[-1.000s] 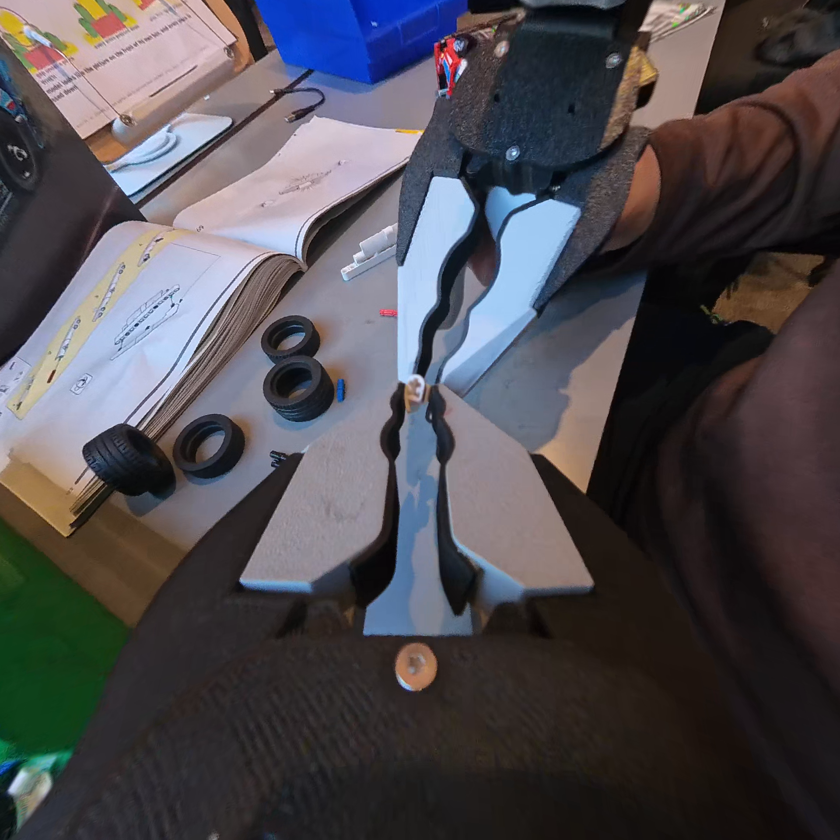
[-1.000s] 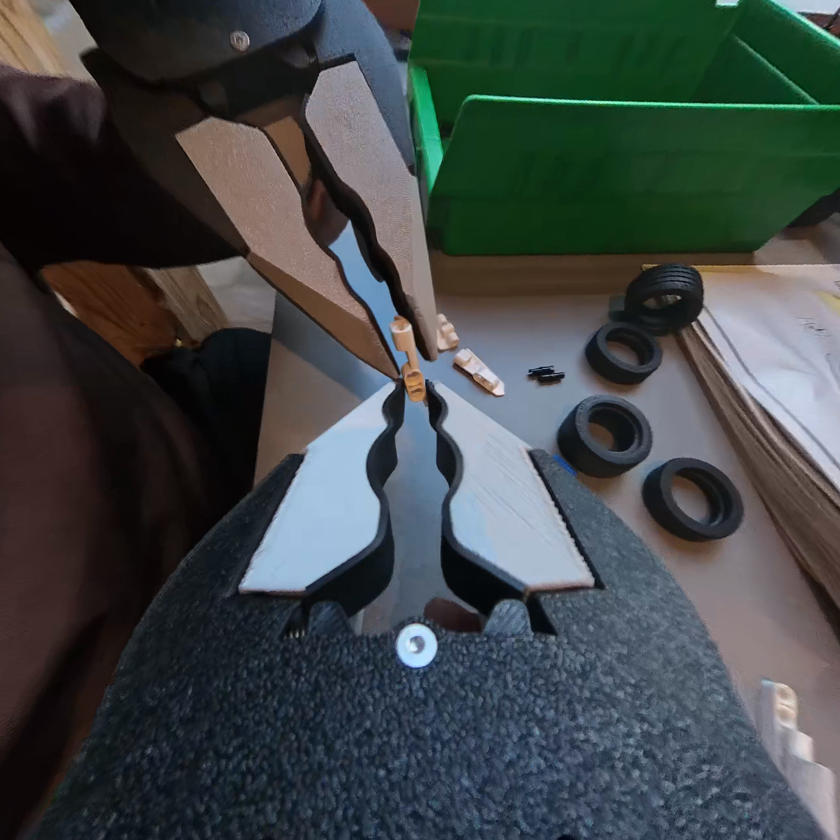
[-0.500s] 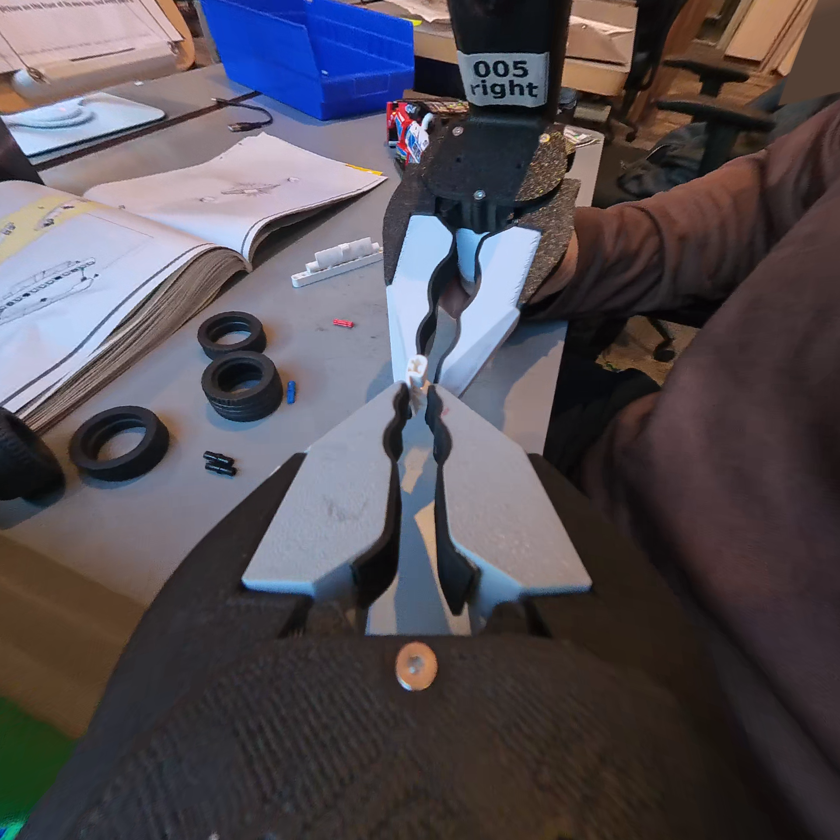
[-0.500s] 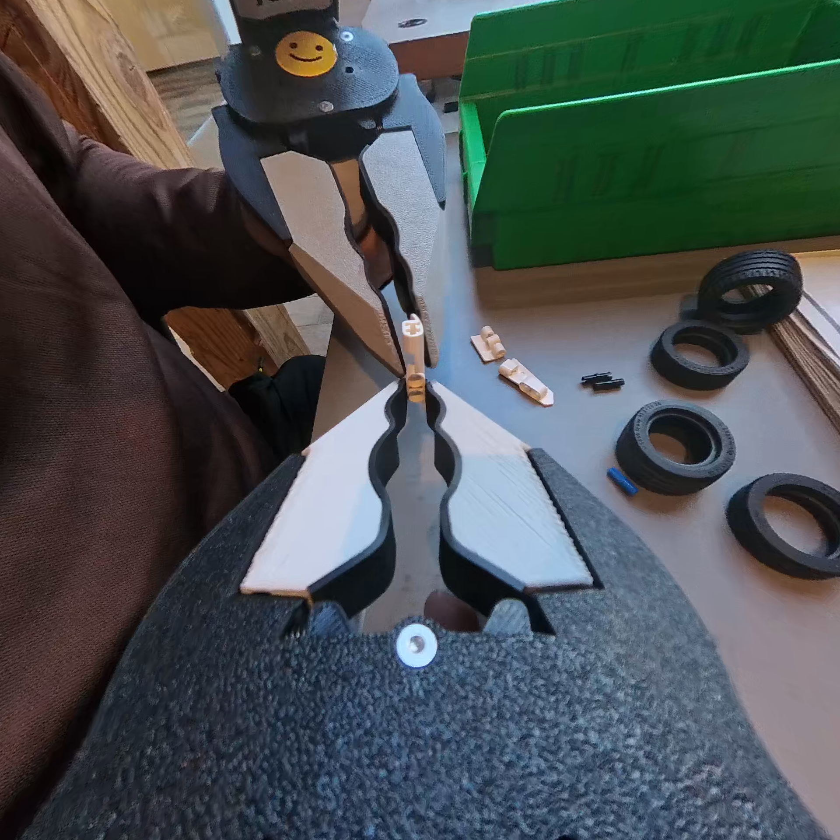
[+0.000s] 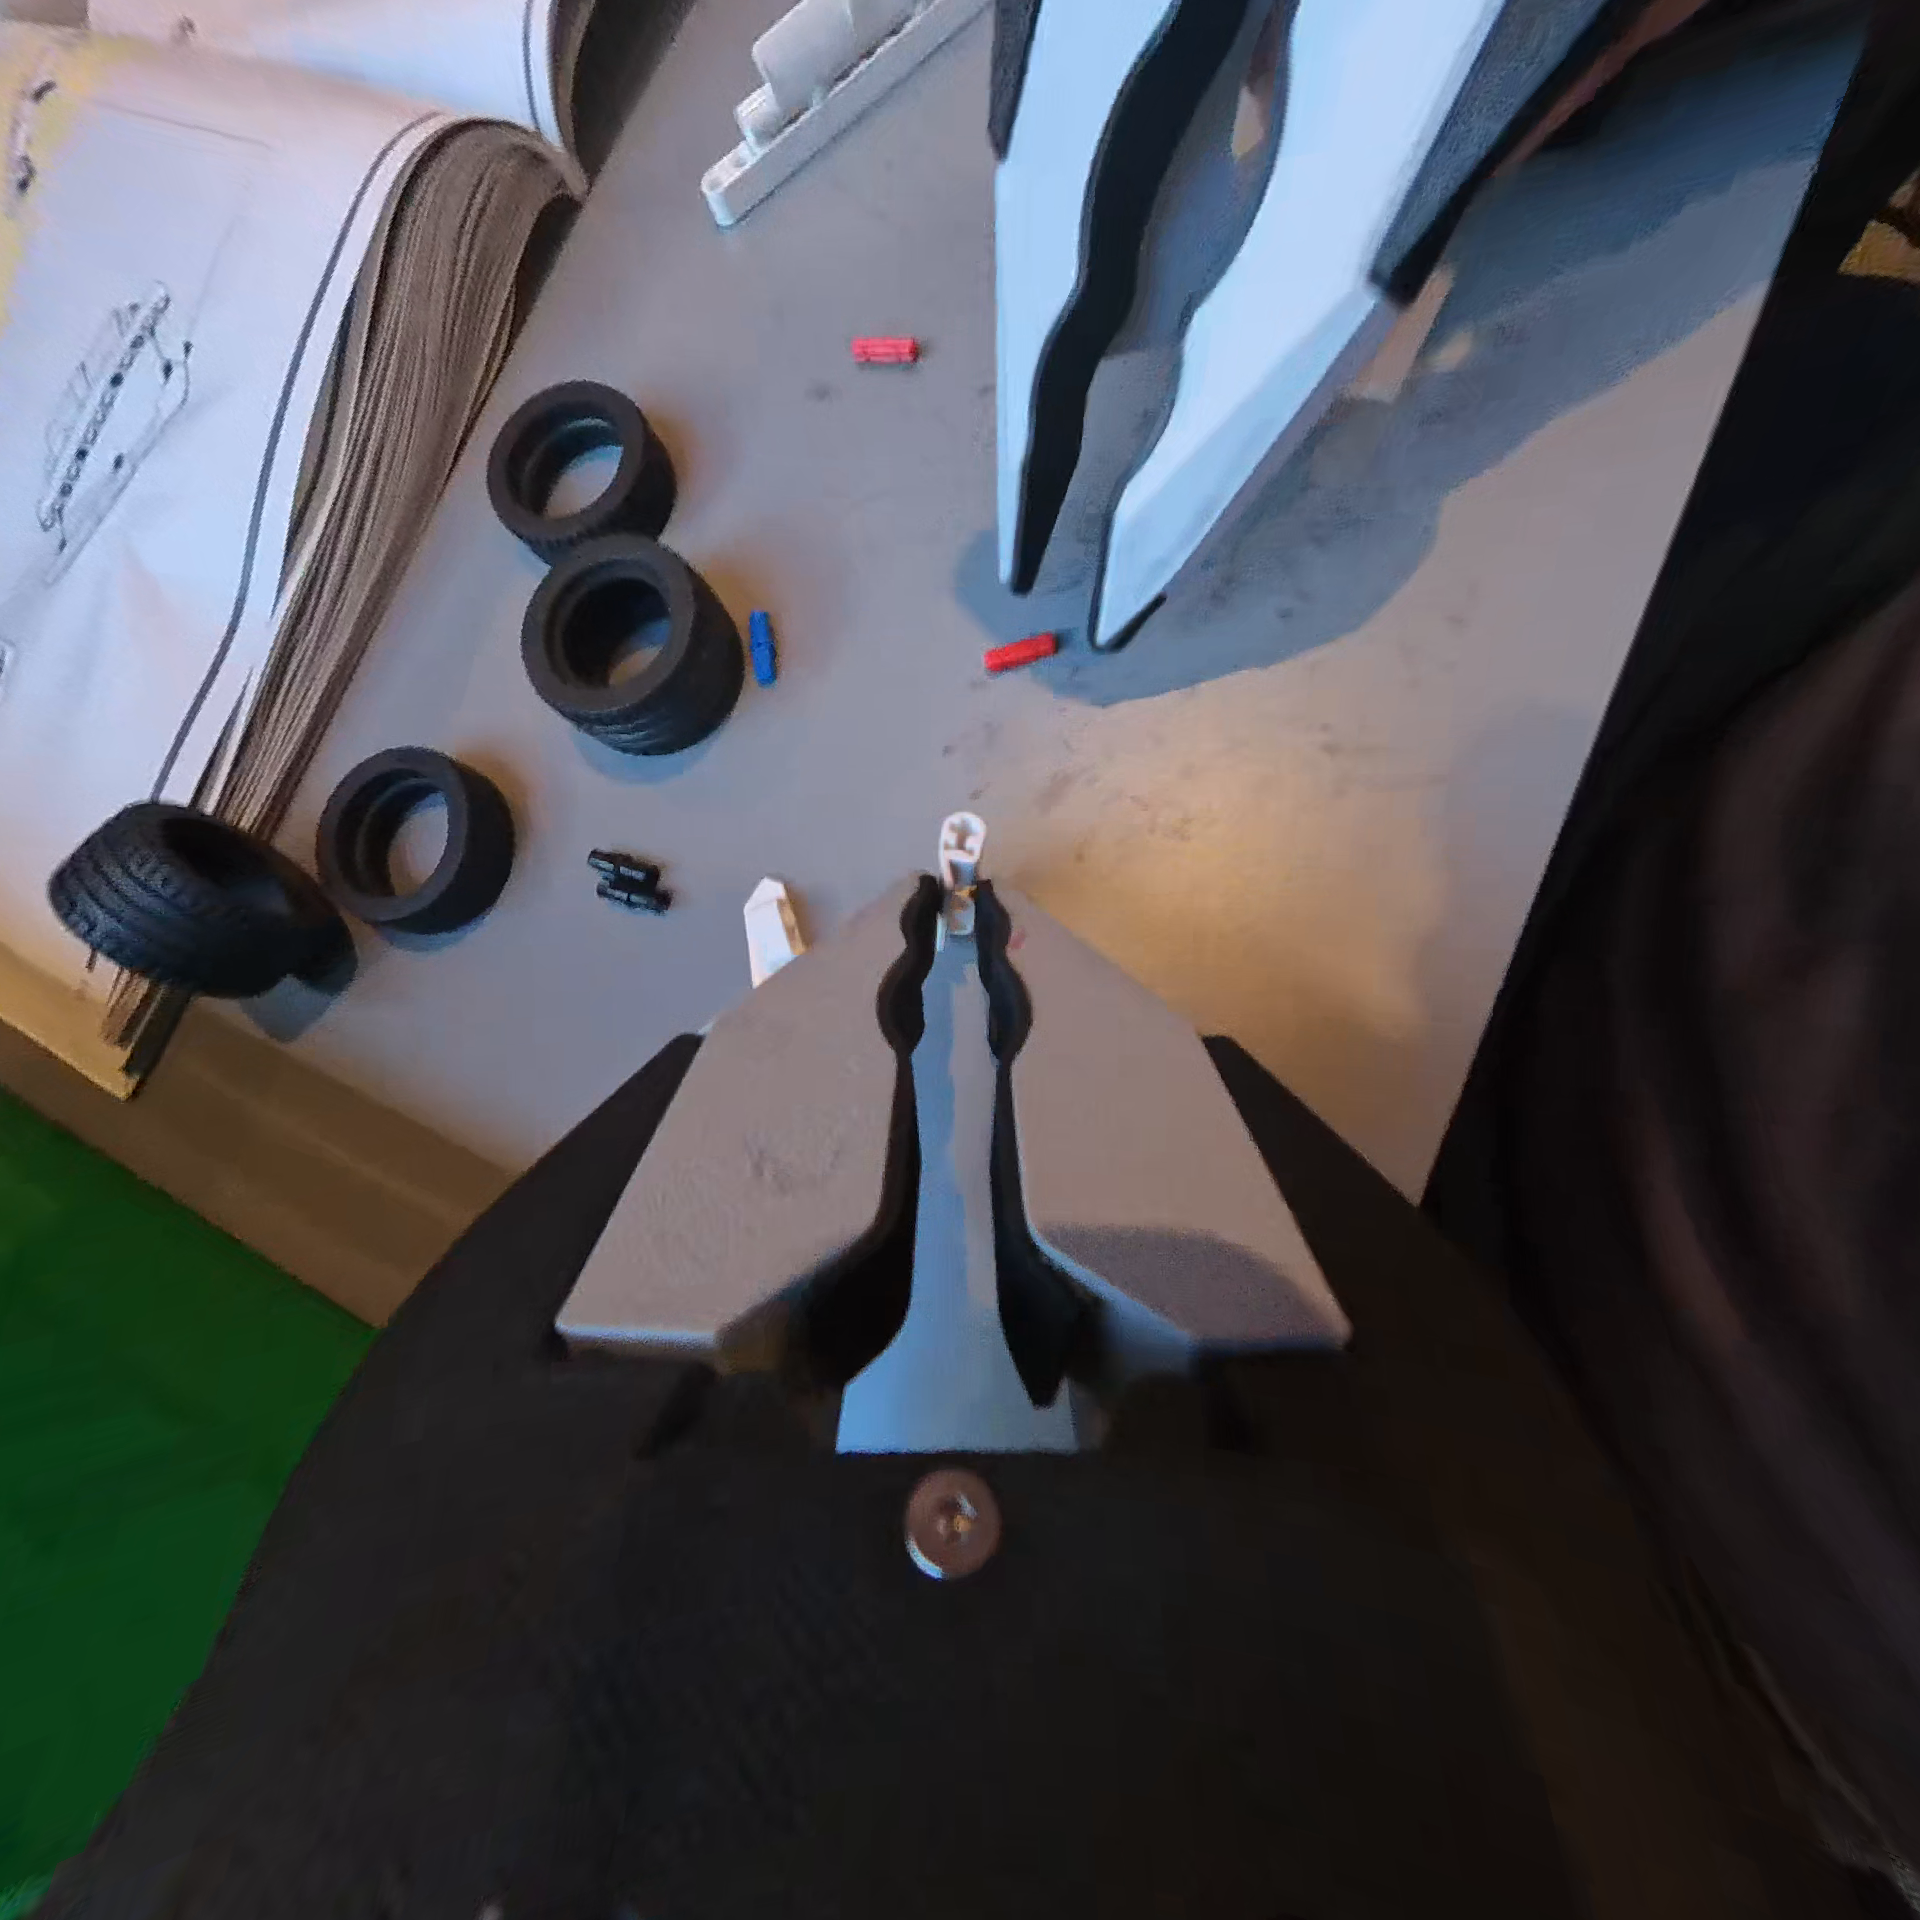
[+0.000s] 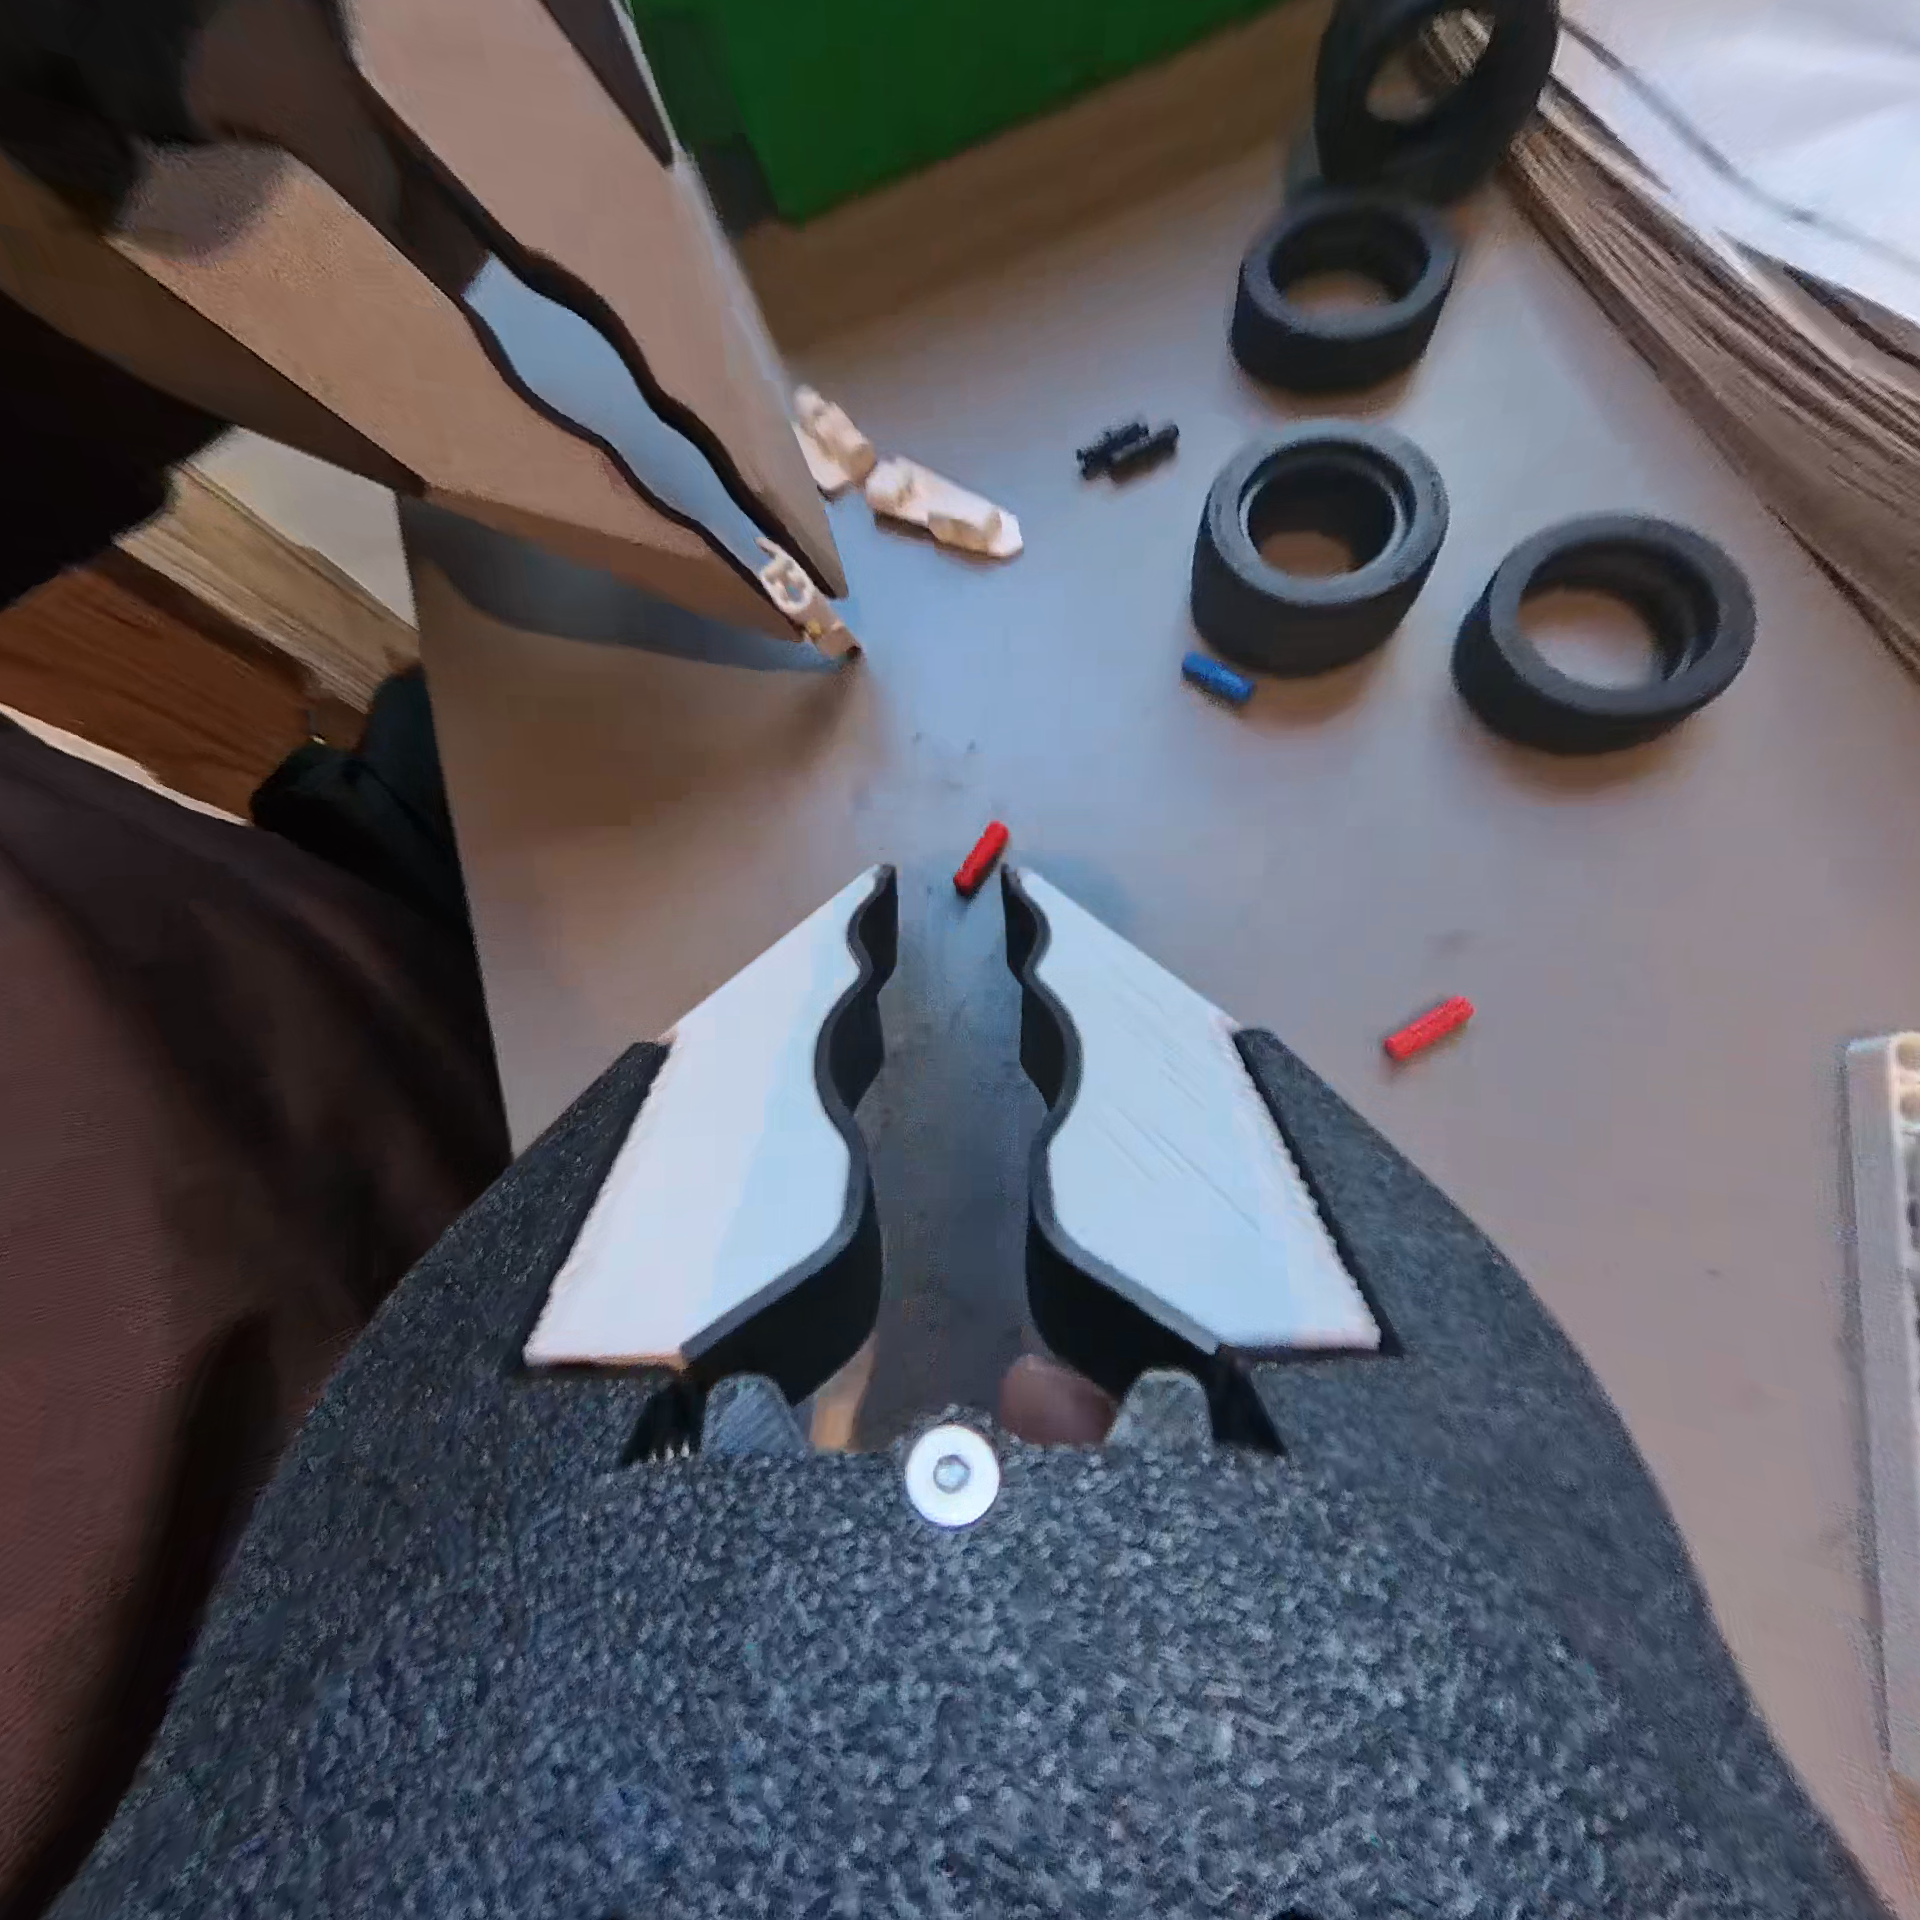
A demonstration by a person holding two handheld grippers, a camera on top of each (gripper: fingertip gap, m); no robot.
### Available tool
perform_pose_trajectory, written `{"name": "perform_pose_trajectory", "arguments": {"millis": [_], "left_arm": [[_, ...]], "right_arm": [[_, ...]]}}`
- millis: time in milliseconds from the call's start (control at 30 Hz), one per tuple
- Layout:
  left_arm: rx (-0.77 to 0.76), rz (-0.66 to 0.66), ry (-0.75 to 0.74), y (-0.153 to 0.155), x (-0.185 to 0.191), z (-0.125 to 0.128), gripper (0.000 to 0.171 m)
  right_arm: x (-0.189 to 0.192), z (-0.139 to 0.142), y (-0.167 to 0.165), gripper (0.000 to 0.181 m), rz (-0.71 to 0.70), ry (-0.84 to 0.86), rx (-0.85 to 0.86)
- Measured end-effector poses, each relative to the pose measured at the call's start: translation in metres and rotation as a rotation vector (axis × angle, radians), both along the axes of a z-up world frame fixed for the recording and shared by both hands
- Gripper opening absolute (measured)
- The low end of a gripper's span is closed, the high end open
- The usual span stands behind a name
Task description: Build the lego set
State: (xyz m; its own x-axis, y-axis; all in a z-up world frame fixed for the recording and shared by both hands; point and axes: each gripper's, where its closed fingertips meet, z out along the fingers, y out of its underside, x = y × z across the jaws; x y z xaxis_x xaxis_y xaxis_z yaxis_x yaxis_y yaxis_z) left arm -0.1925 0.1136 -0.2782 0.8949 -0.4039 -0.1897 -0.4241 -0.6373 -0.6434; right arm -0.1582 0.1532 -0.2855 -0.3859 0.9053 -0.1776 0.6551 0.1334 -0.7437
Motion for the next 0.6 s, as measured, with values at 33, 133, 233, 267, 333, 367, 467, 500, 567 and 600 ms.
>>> {"name": "perform_pose_trajectory", "arguments": {"millis": [33, 133, 233, 267, 333, 367, 467, 500, 567, 600], "left_arm": [[0.009, -0.012, 0.004, 0.002, 0.002, -0.001, 0.004], [-0.006, -0.038, -0.013, 0.007, 0.008, -0.009, 0.003], [0.016, -0.050, -0.017, 0.011, 0.010, -0.013, 0.004], [0.022, -0.051, -0.024, 0.011, 0.010, -0.013, 0.004], [0.025, -0.051, -0.042, 0.010, 0.010, -0.013, 0.004], [0.029, -0.055, -0.049, 0.011, 0.010, -0.013, 0.004], [0.035, -0.073, -0.069, 0.010, 0.011, -0.013, 0.004], [0.042, -0.083, -0.075, 0.011, 0.011, -0.013, 0.004], [0.057, -0.099, -0.087, 0.011, 0.011, -0.013, 0.004], [0.063, -0.105, -0.088, 0.011, 0.011, -0.013, 0.004]], "right_arm": [[0.000, -0.004, 0.001, 0.020, -0.012, -0.010, 0.034], [-0.002, -0.008, 0.003, 0.019, -0.031, -0.023, 0.081], [-0.004, -0.009, 0.003, 0.018, -0.031, -0.038, 0.057], [-0.004, -0.009, 0.002, 0.017, -0.028, -0.042, 0.045], [-0.006, -0.009, 0.000, 0.015, -0.024, -0.048, 0.024], [-0.007, -0.009, 0.000, 0.010, -0.023, -0.052, 0.016], [-0.008, -0.010, -0.003, 0.004, -0.003, -0.062, -0.003], [-0.007, -0.010, -0.005, 0.004, 0.012, -0.067, -0.015], [-0.004, -0.009, -0.010, 0.004, 0.064, -0.071, -0.037], [-0.002, -0.008, -0.012, 0.004, 0.086, -0.069, -0.039]]}}
